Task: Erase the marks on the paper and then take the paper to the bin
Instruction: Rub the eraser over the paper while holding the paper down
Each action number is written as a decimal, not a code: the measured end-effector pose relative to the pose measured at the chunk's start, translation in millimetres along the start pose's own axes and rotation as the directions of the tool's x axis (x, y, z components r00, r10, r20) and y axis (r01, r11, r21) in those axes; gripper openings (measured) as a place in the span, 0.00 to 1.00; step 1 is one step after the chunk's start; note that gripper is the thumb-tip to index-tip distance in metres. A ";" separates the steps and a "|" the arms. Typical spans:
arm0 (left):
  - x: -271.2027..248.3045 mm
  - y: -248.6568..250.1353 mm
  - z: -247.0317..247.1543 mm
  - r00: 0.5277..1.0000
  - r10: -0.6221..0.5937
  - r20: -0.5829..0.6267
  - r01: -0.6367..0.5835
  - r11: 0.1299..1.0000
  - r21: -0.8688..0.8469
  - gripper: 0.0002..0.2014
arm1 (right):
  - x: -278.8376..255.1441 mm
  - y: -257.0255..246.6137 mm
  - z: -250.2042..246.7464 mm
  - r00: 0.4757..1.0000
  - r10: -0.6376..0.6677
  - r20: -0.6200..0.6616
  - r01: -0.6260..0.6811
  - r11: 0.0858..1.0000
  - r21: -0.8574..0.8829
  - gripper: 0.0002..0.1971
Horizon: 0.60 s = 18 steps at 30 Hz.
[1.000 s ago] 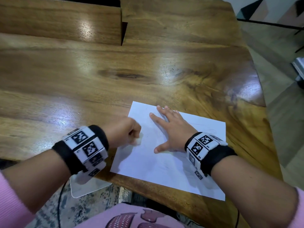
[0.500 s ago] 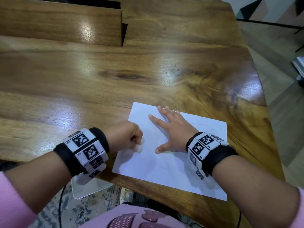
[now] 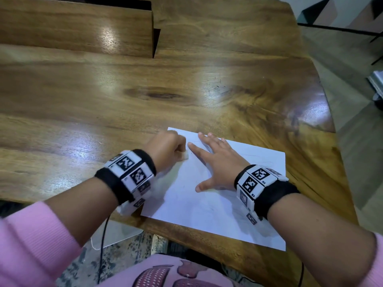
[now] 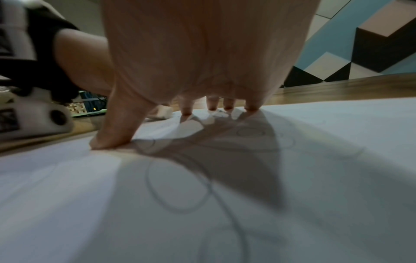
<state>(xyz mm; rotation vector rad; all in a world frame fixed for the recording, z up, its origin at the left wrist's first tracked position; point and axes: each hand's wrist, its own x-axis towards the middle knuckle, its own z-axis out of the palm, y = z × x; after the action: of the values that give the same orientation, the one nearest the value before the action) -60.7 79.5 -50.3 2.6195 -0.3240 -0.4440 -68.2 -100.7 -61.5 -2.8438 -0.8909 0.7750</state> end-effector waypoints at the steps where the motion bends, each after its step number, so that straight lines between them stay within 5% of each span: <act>1: 2.6 0.4 0.3 0.999 0.007 -0.031 -0.007 1.000 0.003 0.06 | -0.2 -0.3 -0.4 1.000 -0.001 0.001 0.001 1.000 0.001 0.56; 4: -24.3 -4.3 4.3 0.987 0.084 0.136 -0.085 0.996 0.005 0.05 | -0.8 -0.5 -1.1 1.000 0.001 0.006 -0.001 1.000 0.003 0.57; 7: -59.1 -9.5 10.6 0.924 0.153 0.350 -0.157 0.987 -0.018 0.06 | -0.2 0.7 0.0 1.000 0.002 0.004 -0.002 1.000 -0.001 0.57; 13: -19.7 -1.5 4.8 1.000 0.017 -0.023 -0.017 1.000 -0.024 0.06 | -0.4 -2.8 2.8 1.000 0.012 0.016 -0.011 0.999 -0.033 0.62; 15: -27.3 -2.0 7.9 0.999 0.047 0.009 -0.047 0.999 -0.016 0.07 | -0.3 -2.8 2.8 1.000 0.011 0.023 -0.010 0.999 -0.045 0.62; 18: -58.5 -6.3 13.6 0.959 0.136 0.247 -0.138 0.990 -0.011 0.07 | -0.4 -1.7 3.1 1.000 0.011 0.029 -0.010 0.998 -0.055 0.62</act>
<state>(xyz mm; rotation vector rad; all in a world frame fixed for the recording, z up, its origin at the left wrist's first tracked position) -118.5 97.0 -49.9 2.5289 -0.5853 -0.7246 -70.8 -99.7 -63.6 -2.8940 -0.9155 0.8072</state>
